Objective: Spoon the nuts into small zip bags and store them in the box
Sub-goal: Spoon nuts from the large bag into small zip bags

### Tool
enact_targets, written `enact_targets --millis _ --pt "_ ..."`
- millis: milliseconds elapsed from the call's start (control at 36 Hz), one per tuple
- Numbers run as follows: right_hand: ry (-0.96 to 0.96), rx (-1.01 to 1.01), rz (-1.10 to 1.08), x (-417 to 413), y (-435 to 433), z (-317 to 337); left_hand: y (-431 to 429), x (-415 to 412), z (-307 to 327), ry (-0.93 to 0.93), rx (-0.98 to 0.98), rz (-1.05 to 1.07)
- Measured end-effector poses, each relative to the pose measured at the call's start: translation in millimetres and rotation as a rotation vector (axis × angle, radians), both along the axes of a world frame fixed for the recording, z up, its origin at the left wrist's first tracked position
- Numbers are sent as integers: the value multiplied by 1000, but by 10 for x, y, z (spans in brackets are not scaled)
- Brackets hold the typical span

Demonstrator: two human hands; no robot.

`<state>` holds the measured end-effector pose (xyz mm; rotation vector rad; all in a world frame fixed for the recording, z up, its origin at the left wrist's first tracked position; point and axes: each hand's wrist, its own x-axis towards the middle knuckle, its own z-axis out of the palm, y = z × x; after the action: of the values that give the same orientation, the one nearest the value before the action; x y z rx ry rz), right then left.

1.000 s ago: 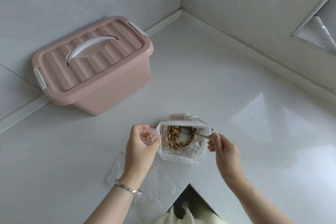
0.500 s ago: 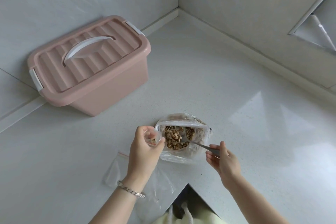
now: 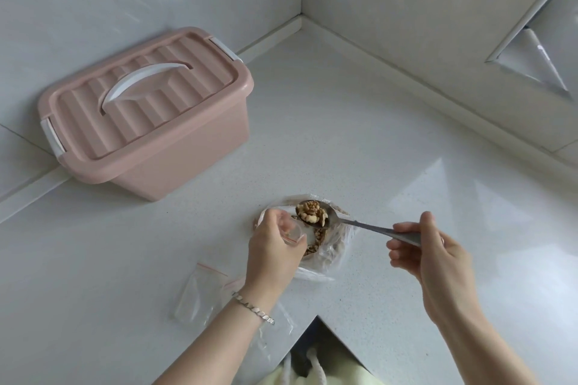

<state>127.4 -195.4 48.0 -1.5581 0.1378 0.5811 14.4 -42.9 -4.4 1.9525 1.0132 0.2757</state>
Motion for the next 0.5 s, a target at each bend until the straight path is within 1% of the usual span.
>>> enact_targets --millis 83,278,333,389,444,500 --pt "-98 -60 63 18 34 135 -22 11 3 -1 58 -63" --pt "-401 -202 323 -15 205 402 -74 -54 -83 -25 138 -140" --pt "-533 -250 423 -76 256 455 -90 -58 -96 -38 144 -130" --pt "-704 -307 521 -121 280 477 -96 -69 -112 -58 120 -113" --pt "-848 -324 563 -127 275 474 -94 -88 -137 -94 110 -89" --pt "-943 -313 561 -109 252 475 -90 -114 -157 -123 111 -61"
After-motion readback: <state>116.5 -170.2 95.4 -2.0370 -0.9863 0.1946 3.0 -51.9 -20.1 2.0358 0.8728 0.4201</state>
